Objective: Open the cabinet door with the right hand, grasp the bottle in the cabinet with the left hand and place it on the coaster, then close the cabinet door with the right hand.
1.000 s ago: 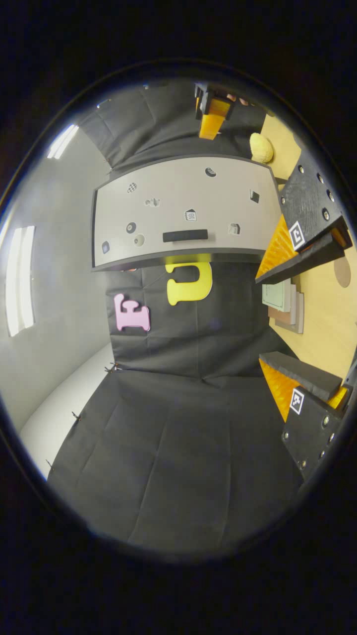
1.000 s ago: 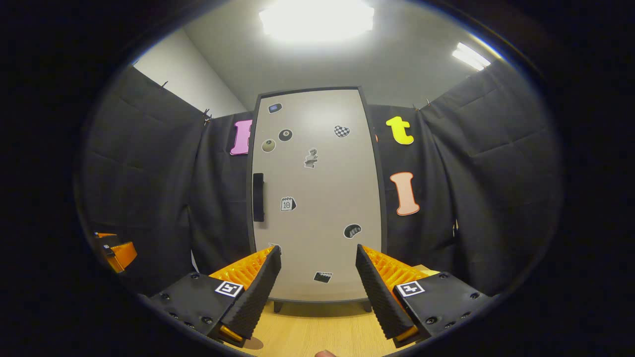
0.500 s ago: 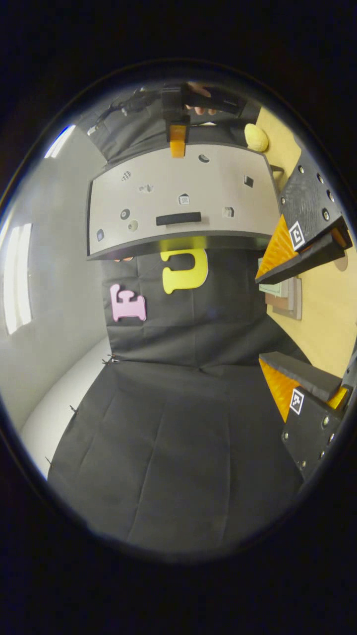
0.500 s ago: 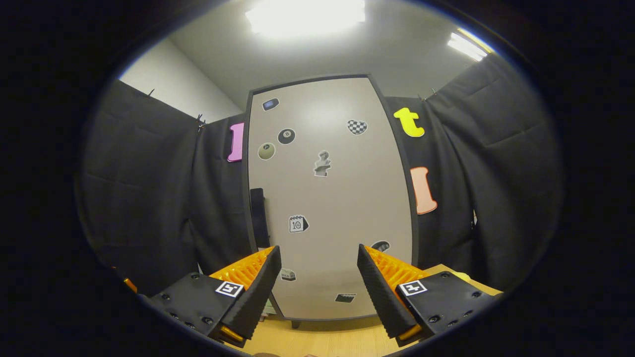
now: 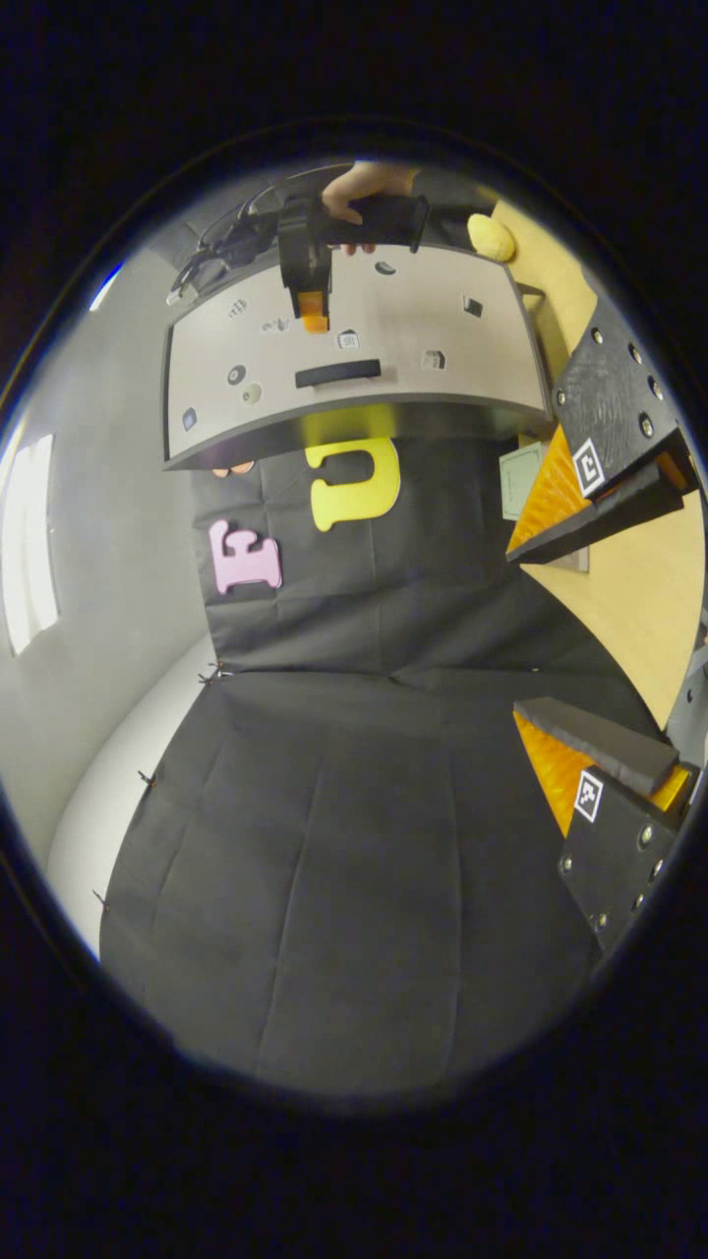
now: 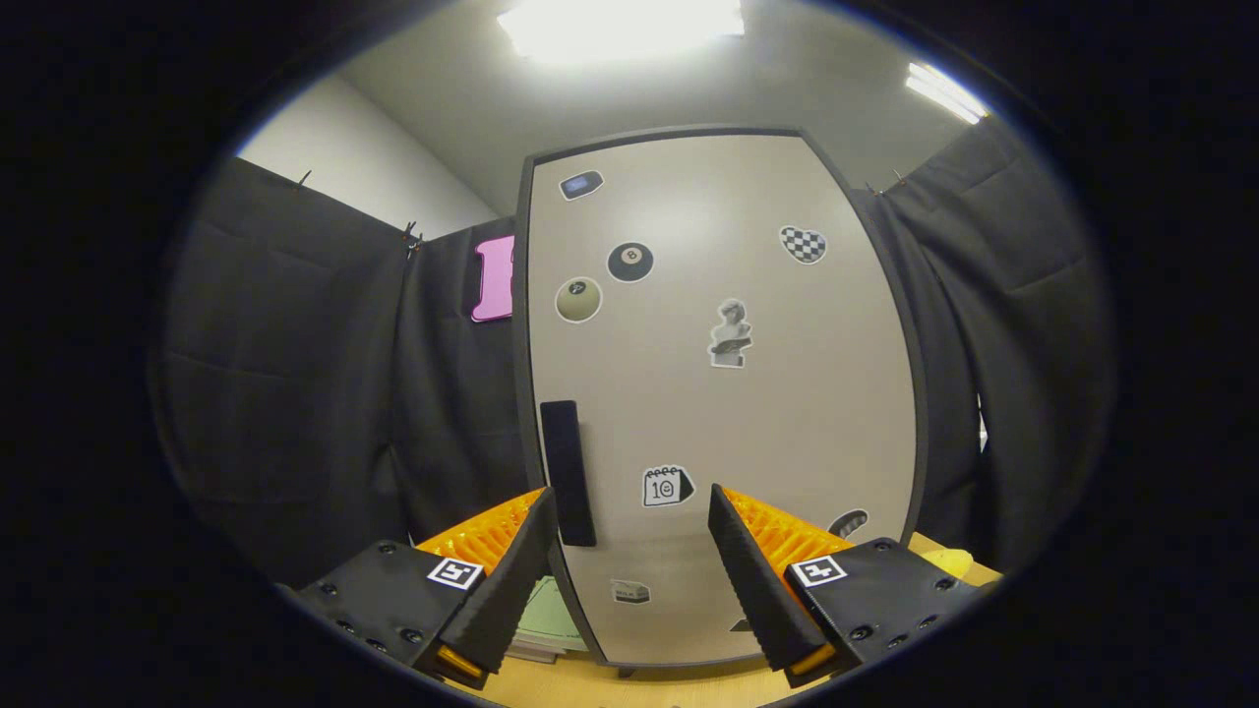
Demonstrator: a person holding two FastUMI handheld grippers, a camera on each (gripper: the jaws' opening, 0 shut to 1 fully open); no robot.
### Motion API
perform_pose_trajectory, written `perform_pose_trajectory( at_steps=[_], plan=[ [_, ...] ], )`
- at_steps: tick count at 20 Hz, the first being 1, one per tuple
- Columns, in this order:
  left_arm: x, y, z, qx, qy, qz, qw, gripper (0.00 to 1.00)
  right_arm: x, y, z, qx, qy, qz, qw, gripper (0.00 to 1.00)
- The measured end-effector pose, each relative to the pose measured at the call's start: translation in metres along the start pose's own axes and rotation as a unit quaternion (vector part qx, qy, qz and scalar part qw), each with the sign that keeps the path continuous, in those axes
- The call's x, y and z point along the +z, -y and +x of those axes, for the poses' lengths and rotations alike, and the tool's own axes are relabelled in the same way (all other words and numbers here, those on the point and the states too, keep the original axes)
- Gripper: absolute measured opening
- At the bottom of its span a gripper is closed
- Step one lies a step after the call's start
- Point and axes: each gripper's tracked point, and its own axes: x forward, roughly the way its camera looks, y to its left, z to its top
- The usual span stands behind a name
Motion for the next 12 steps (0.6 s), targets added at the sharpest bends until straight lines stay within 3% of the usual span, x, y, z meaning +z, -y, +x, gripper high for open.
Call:
perform_pose_trajectory(
  at_steps=[9,12],
  plan=[
    [-0.027,-0.036,-0.002,0.028,-0.025,-0.016,0.999,0.82,-0.008,-0.039,0.060,0.011,-0.032,-0.058,0.998,0.98],
    [-0.029,-0.050,-0.004,0.041,-0.026,-0.014,0.999,0.82,-0.014,-0.045,0.073,0.009,-0.043,-0.075,0.996,0.87]
  ],
)
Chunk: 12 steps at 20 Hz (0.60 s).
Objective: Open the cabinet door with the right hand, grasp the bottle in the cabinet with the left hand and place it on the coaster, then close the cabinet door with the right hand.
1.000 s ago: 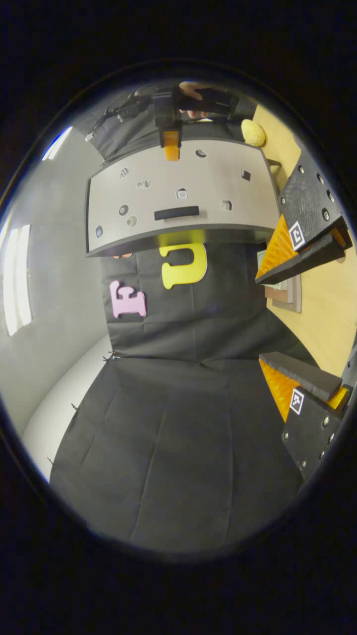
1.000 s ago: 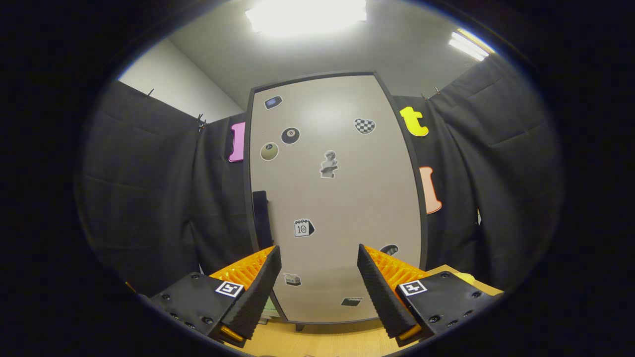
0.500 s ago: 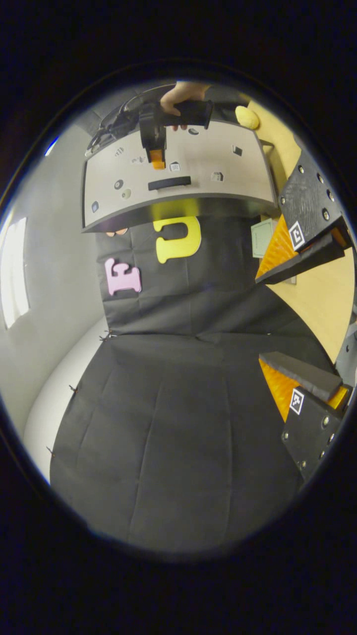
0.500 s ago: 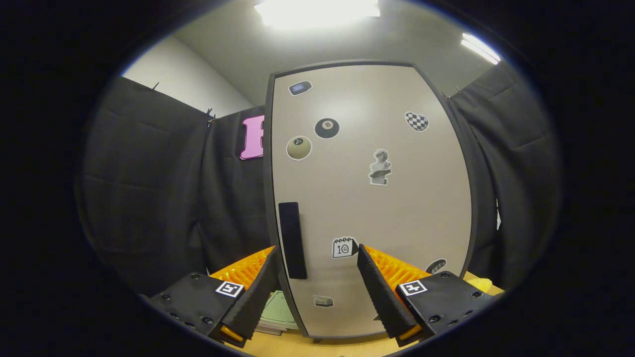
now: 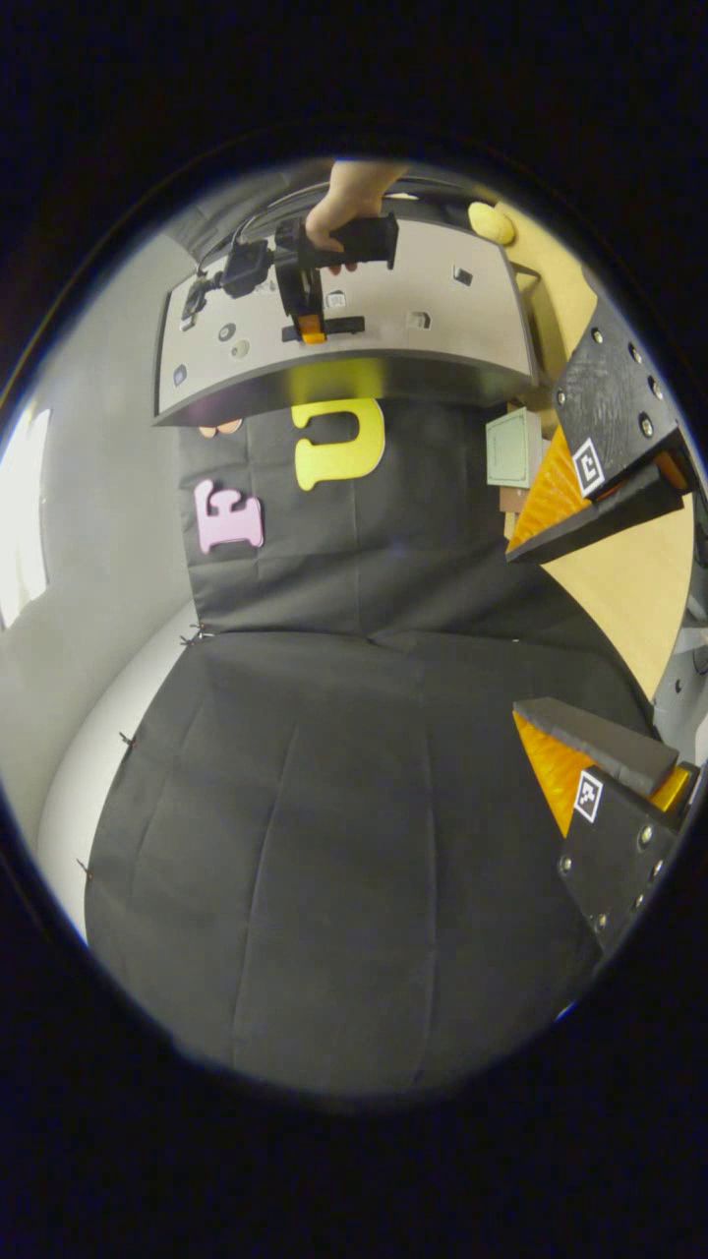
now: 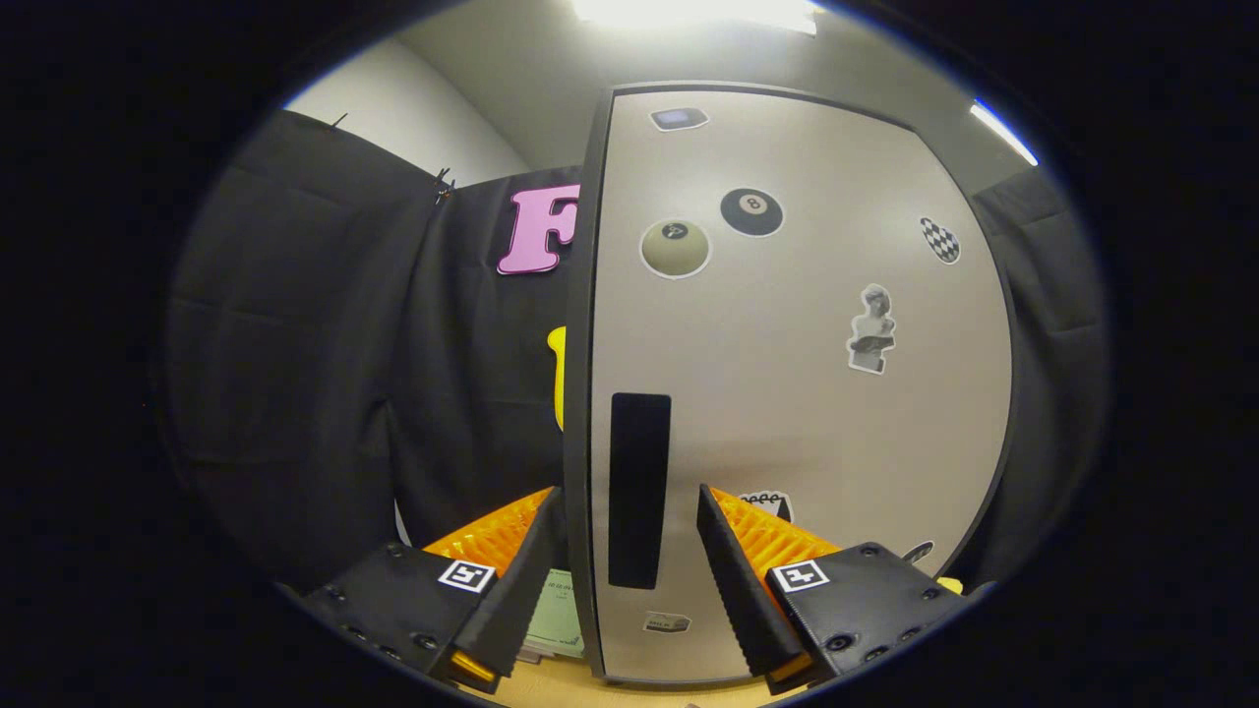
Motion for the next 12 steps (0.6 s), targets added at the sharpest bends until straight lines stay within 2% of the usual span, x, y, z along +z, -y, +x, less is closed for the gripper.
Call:
perform_pose_trajectory(
  at_steps=[3,4,5,7,10,11,12],
  plan=[
    [-0.003,-0.007,-0.002,0.005,-0.002,-0.003,1.000,0.82,0.001,-0.003,0.009,-0.006,-0.005,-0.009,1.000,0.85],
    [-0.004,-0.009,-0.001,0.007,-0.002,-0.003,1.000,0.82,0.002,0.001,0.013,-0.020,-0.006,-0.012,1.000,0.82],
    [-0.006,-0.010,-0.003,0.010,-0.003,-0.002,1.000,0.82,0.003,0.002,0.015,-0.024,-0.008,-0.011,1.000,0.59],
    [-0.005,-0.011,-0.004,0.012,-0.001,-0.002,1.000,0.82,-0.002,0.001,0.019,-0.029,-0.027,0.004,0.999,0.51],
    [-0.005,-0.013,-0.005,0.012,-0.001,-0.002,1.000,0.82,-0.014,0.000,0.024,-0.029,-0.064,0.036,0.997,0.52],
    [-0.006,-0.015,-0.005,0.012,-0.001,-0.003,1.000,0.82,-0.013,0.006,0.023,-0.040,-0.065,0.038,0.996,0.48],
    [-0.006,-0.016,-0.006,0.012,0.000,-0.004,1.000,0.82,-0.015,0.005,0.024,-0.038,-0.065,0.043,0.996,0.33]
  ],
)
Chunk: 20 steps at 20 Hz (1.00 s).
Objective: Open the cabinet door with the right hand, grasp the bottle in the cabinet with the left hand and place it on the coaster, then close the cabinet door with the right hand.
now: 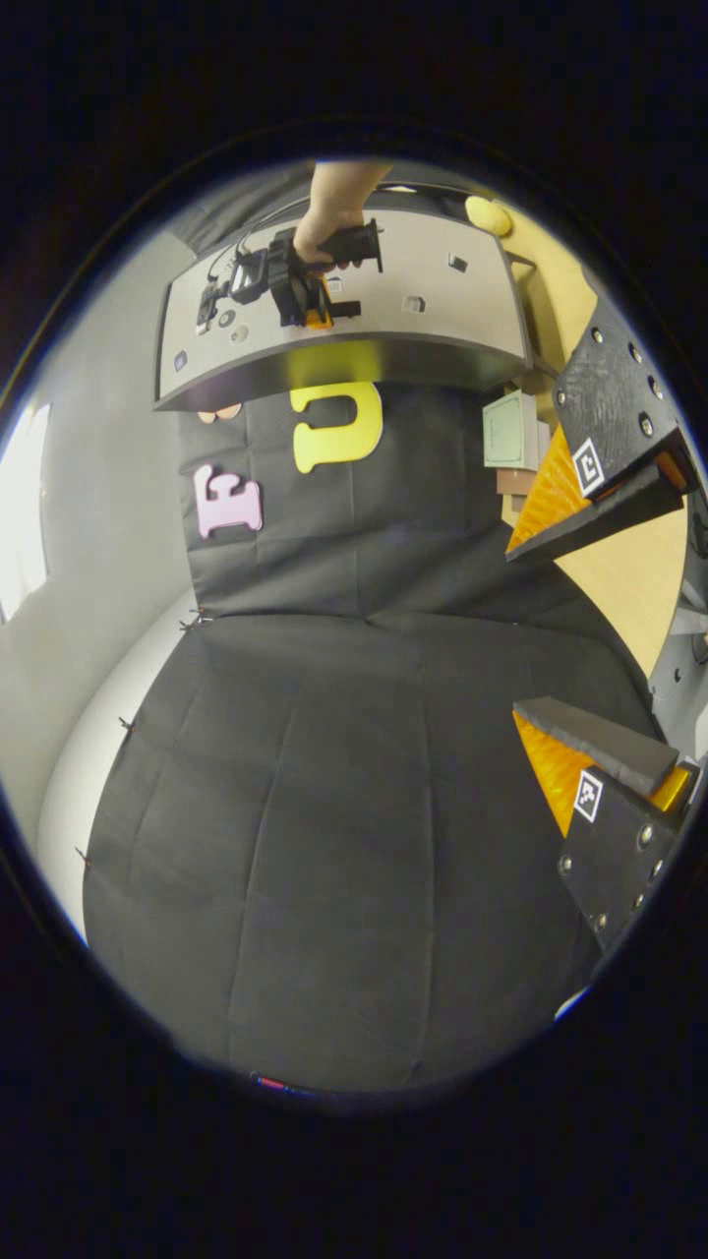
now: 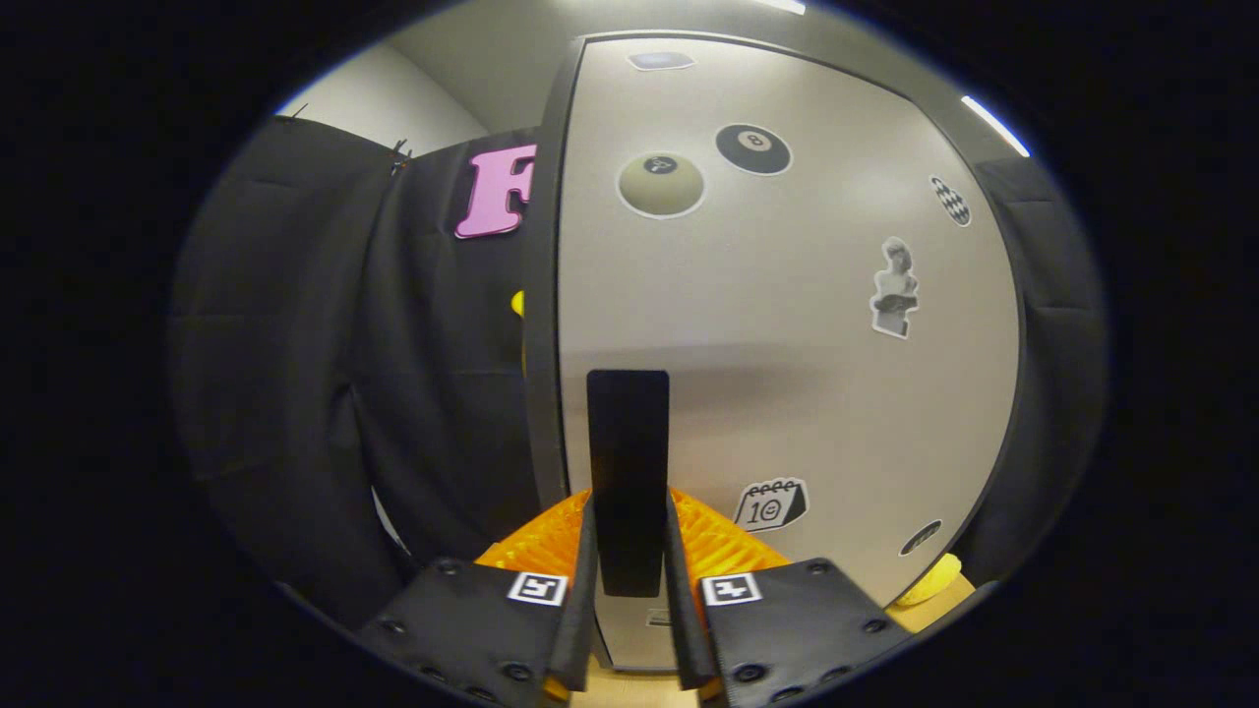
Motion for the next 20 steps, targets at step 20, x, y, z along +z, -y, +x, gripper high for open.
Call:
perform_pose_trajectory(
  at_steps=[20],
  plan=[
    [0.018,0.081,0.009,-0.132,0.024,-0.007,0.991,0.83,-0.004,0.026,-0.042,0.106,-0.027,0.005,0.994,0.18]
  ],
)
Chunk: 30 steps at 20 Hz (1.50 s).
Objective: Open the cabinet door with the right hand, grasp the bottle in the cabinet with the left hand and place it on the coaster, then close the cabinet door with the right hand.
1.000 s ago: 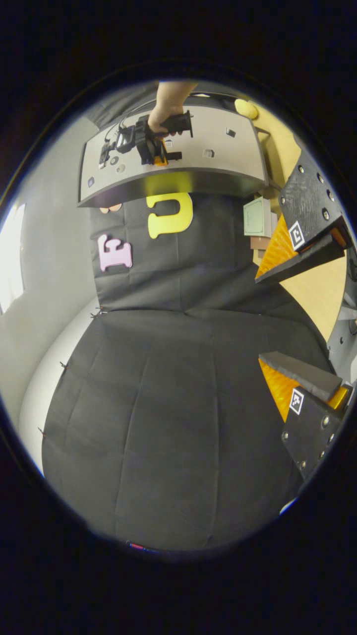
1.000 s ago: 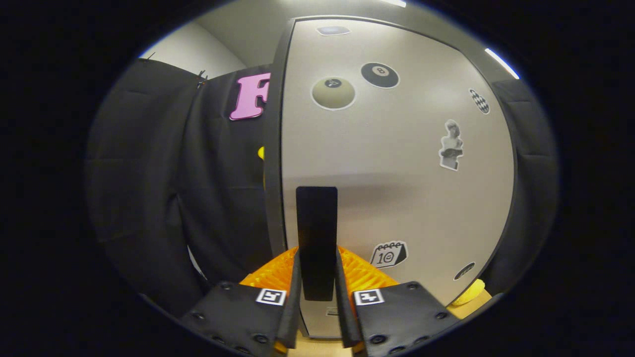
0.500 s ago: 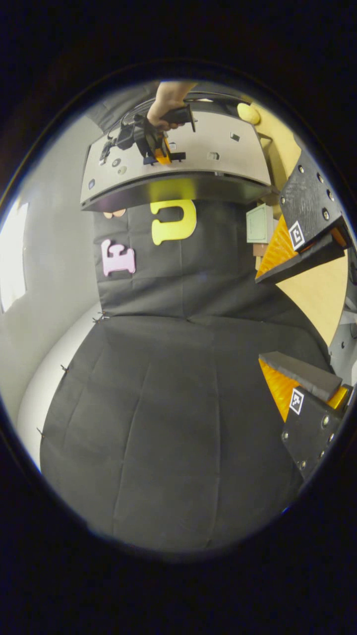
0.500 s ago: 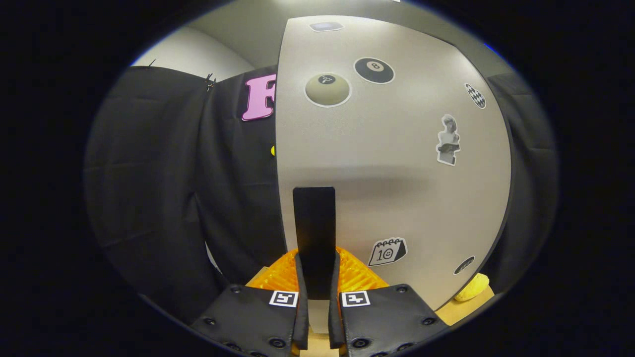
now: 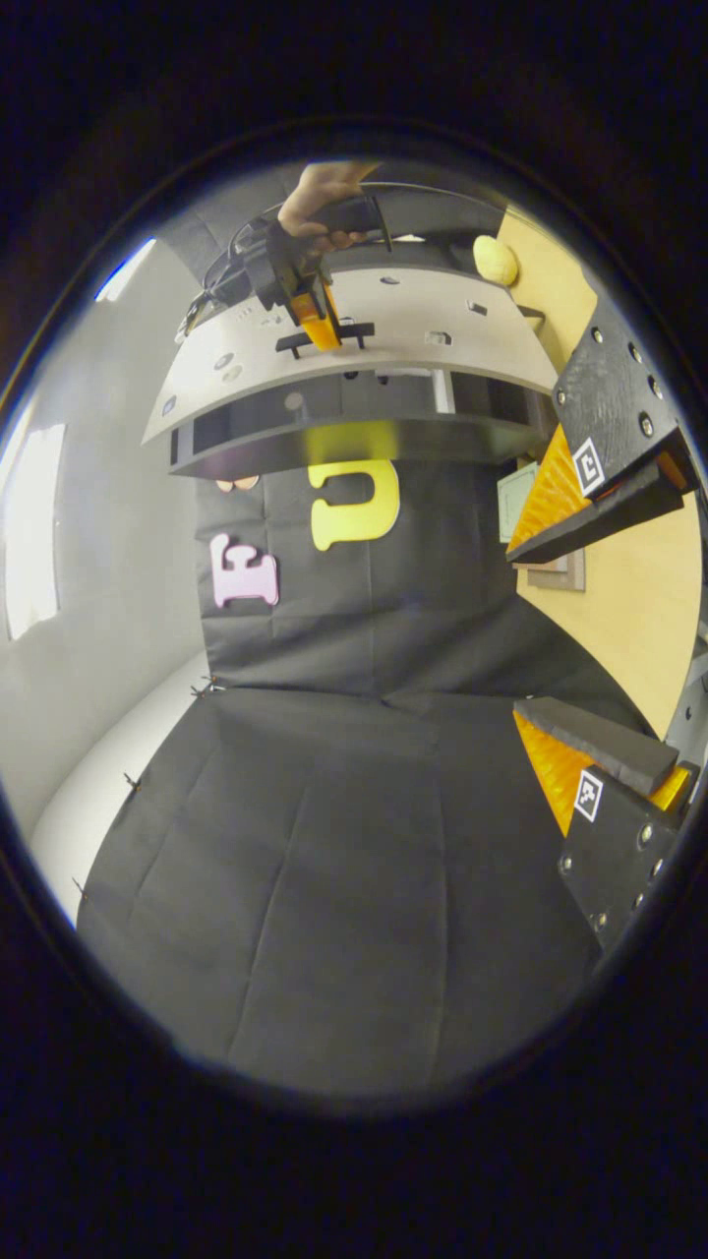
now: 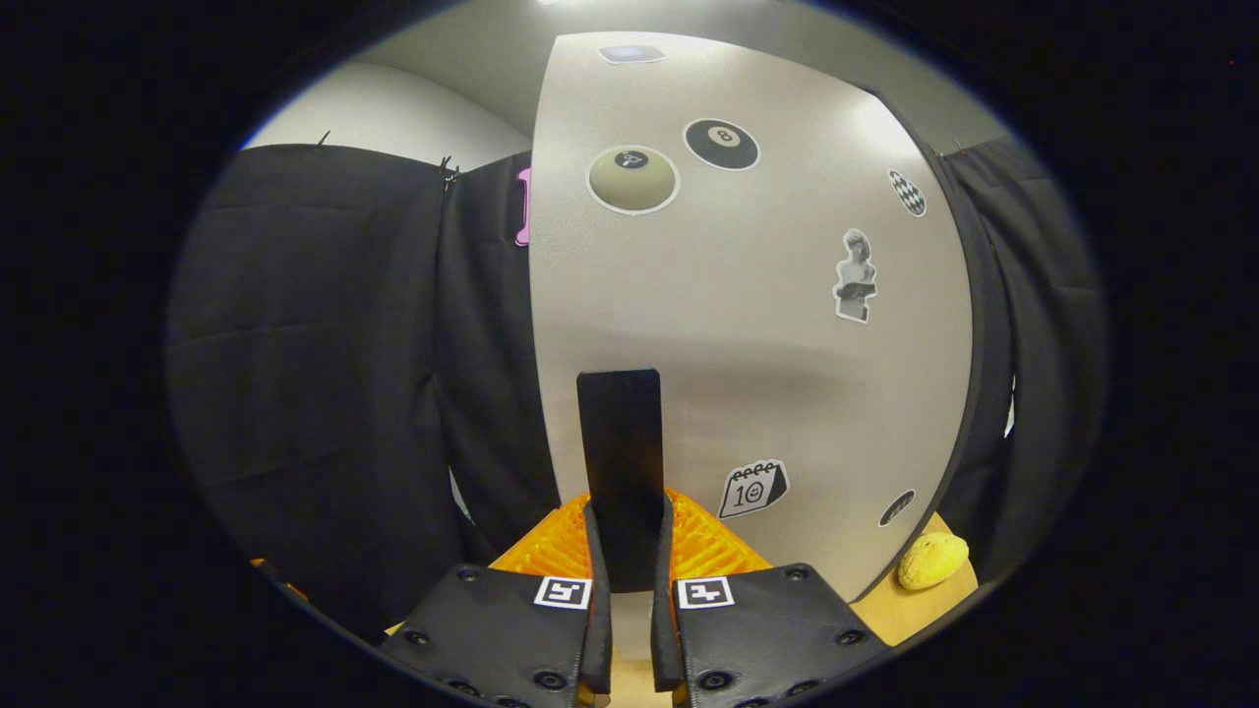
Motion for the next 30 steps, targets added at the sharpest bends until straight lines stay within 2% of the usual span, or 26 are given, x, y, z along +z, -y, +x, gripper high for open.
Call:
perform_pose_trajectory(
  at_steps=[2,8,17,23,30],
  plan=[
    [-0.006,0.017,0.004,-0.020,-0.007,-0.007,1.000,0.83,0.003,0.007,0.001,0.010,0.000,0.002,1.000,0.14],
    [-0.006,0.083,0.012,-0.066,-0.014,-0.003,0.998,0.83,0.001,0.020,-0.007,0.050,0.002,0.004,0.999,0.18],
    [0.009,0.190,0.004,-0.110,-0.013,-0.008,0.994,0.83,-0.001,0.039,-0.019,0.101,-0.006,-0.008,0.995,0.18],
    [0.025,0.234,-0.001,-0.130,0.000,-0.003,0.992,0.82,-0.002,0.052,-0.026,0.123,-0.002,0.001,0.992,0.18],
    [0.030,0.286,-0.002,-0.154,0.002,0.004,0.988,0.82,-0.004,0.068,-0.034,0.128,-0.003,0.005,0.992,0.18]
  ],
)
